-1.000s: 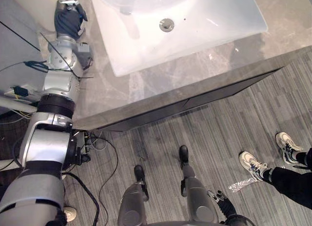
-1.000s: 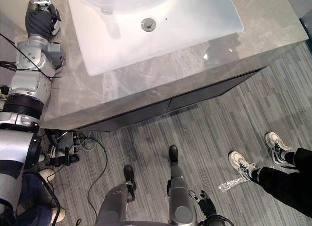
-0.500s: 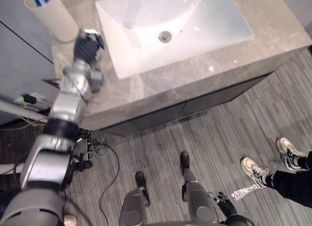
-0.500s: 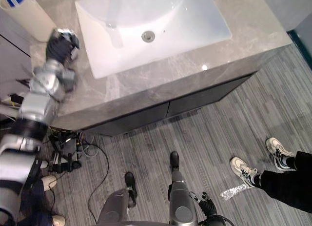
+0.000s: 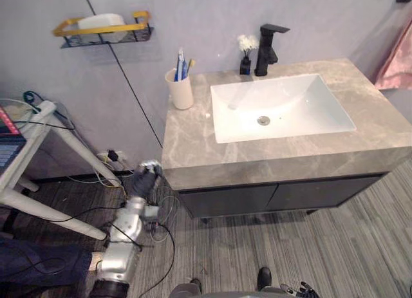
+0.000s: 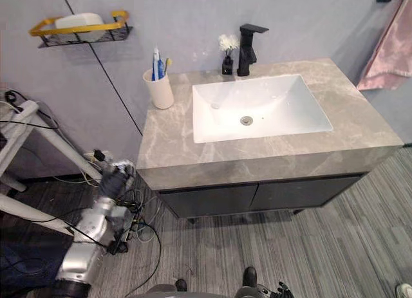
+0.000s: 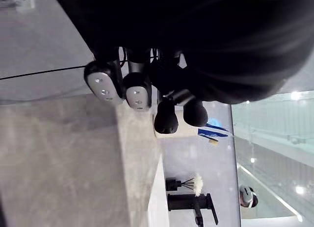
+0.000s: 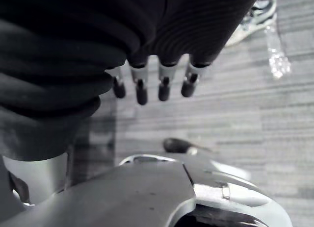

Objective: Organize washtable

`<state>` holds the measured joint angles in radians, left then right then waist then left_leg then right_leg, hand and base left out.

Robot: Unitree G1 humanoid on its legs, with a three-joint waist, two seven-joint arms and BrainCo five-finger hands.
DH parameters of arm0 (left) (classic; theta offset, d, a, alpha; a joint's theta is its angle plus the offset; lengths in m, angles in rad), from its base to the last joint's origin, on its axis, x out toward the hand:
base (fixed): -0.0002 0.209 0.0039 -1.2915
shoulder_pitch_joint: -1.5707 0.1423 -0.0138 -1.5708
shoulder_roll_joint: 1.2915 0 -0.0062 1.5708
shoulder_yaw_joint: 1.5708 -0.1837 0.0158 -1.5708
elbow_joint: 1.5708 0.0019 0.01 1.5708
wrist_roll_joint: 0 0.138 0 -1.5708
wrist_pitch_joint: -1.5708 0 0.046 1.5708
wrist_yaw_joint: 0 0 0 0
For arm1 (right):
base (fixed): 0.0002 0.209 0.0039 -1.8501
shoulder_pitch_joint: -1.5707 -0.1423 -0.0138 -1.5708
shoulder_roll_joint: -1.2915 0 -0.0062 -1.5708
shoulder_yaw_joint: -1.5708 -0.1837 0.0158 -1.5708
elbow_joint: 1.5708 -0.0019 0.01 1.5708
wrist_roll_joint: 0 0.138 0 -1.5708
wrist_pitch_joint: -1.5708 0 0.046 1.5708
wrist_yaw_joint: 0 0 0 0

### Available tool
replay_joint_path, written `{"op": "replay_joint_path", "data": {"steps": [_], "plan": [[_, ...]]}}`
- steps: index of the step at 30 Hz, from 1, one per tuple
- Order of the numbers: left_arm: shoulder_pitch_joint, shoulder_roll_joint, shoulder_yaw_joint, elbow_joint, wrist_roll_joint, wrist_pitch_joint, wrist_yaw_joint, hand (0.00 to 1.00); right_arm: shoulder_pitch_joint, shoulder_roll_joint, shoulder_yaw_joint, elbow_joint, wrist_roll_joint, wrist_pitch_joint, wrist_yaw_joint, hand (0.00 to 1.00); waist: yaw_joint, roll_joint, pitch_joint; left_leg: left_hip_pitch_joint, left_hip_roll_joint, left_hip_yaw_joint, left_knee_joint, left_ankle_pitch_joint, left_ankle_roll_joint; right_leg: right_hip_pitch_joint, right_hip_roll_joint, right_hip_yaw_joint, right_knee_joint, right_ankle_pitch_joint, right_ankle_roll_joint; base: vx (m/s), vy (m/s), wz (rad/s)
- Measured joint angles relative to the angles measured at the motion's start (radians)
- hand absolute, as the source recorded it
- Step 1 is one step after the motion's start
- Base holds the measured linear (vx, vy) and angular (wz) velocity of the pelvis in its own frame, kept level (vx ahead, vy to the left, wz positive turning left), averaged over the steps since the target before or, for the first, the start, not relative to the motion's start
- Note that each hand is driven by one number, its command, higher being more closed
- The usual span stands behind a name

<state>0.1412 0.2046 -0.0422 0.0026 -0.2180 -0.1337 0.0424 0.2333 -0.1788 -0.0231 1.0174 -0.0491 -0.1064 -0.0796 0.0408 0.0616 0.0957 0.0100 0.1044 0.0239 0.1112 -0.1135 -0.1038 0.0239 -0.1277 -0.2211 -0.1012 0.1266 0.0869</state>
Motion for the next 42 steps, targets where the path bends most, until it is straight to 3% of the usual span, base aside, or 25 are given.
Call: {"op": "replay_joint_path", "data": {"steps": [3,7,11,14,16,18,20,23,25,30,33,42], "plan": [[0.09,-0.048,0.009,0.021,0.037,0.001,-0.013,1.0,0.001,0.001,-0.001,0.021,-0.002,0.003,0.017,0.0,0.004,-0.008,-0.026,0.005,0.0,-0.022,-0.007,0.002,-0.002,0.011,0.003,-0.017,-0.002,-0.006,0.0,-0.01,-0.017,0.18],[0.152,-0.118,0.032,0.315,0.13,0.023,-0.037,1.0,0.001,0.005,-0.017,0.029,-0.004,0.005,0.032,0.0,0.028,-0.018,-0.033,-0.003,-0.001,-0.052,-0.018,0.012,-0.004,0.02,0.002,-0.052,0.001,-0.018,0.002,0.02,-0.014,0.26],[0.143,-0.137,0.057,0.535,0.183,0.034,-0.03,1.0,-0.002,0.023,-0.017,0.021,-0.001,0.008,0.03,0.0,0.032,-0.049,-0.031,-0.036,-0.001,-0.09,-0.046,0.044,-0.004,0.005,-0.003,-0.11,0.013,-0.036,0.004,0.03,-0.028,0.43],[0.12,-0.159,0.096,0.682,0.2,0.041,0.01,1.0,-0.003,0.045,-0.017,-0.019,0.001,0.008,0.015,0.0,0.035,-0.066,-0.02,-0.058,0.001,-0.1,-0.041,0.059,0.0,-0.028,-0.021,-0.145,0.104,-0.093,0.009,0.04,0.003,0.39],[0.05,-0.16,0.142,0.769,0.219,0.039,0.067,1.0,-0.011,0.055,-0.016,-0.048,0.009,0.007,0.006,0.0,0.074,-0.093,-0.008,-0.083,0.002,-0.077,-0.044,0.062,0.003,-0.067,-0.034,-0.145,0.141,-0.113,0.013,0.05,0.015,0.1],[0.027,-0.163,0.175,0.804,0.22,0.038,0.078,1.0,-0.013,0.063,-0.015,-0.06,0.009,0.005,-0.005,0.0,0.085,-0.101,-0.003,-0.083,0.002,-0.052,-0.054,0.062,0.004,-0.083,-0.037,-0.13,0.142,-0.114,0.014,0.07,0.012,-0.18],[0.005,-0.165,0.212,0.859,0.216,0.039,0.093,1.0,-0.022,0.07,-0.016,-0.058,0.009,0.005,-0.009,0.0,0.074,-0.113,-0.006,-0.063,-0.006,-0.019,-0.073,0.064,0.005,-0.085,-0.047,-0.11,0.142,-0.113,0.022,0.22,0.03,-0.24],[-0.008,-0.176,0.258,0.897,0.211,0.041,0.093,1.0,-0.037,0.069,-0.017,-0.029,0.008,0.004,-0.007,0.0,0.072,-0.112,-0.007,-0.043,-0.008,0.008,-0.075,0.063,0.005,-0.076,-0.047,-0.103,0.132,-0.113,0.022,0.18,0.01,-0.12],[-0.008,-0.178,0.28,0.911,0.212,0.041,0.093,1.0,-0.05,0.07,-0.017,-0.01,0.007,0.004,-0.008,0.0,0.051,-0.112,-0.007,-0.023,-0.01,0.009,-0.075,0.063,0.005,-0.046,-0.047,-0.104,0.116,-0.113,0.022,0.07,-0.005,0.02],[-0.007,-0.178,0.282,0.917,0.212,0.042,0.091,1.0,-0.05,0.071,-0.018,0.001,0.007,0.0,-0.006,0.0,0.051,-0.108,-0.013,0.026,-0.014,0.041,-0.074,0.061,0.008,-0.01,-0.048,-0.073,0.105,-0.113,0.023,-0.01,0.004,-0.16],[-0.005,-0.182,0.266,0.937,0.211,0.043,0.089,1.0,-0.051,0.063,-0.018,0.011,0.005,0.0,-0.004,0.0,0.027,-0.092,-0.024,0.031,-0.013,0.045,-0.074,0.052,0.017,-0.01,-0.047,-0.067,0.104,-0.105,0.028,-0.09,0.012,-0.07],[-0.005,-0.182,0.241,0.958,0.211,0.043,0.085,1.0,-0.047,0.058,-0.019,0.039,-0.001,0.005,-0.003,0.0,0.025,-0.082,-0.045,0.038,-0.019,0.074,-0.07,0.044,0.021,-0.01,-0.045,-0.025,0.058,-0.056,0.024,-0.1,0.007,-0.15]]}}
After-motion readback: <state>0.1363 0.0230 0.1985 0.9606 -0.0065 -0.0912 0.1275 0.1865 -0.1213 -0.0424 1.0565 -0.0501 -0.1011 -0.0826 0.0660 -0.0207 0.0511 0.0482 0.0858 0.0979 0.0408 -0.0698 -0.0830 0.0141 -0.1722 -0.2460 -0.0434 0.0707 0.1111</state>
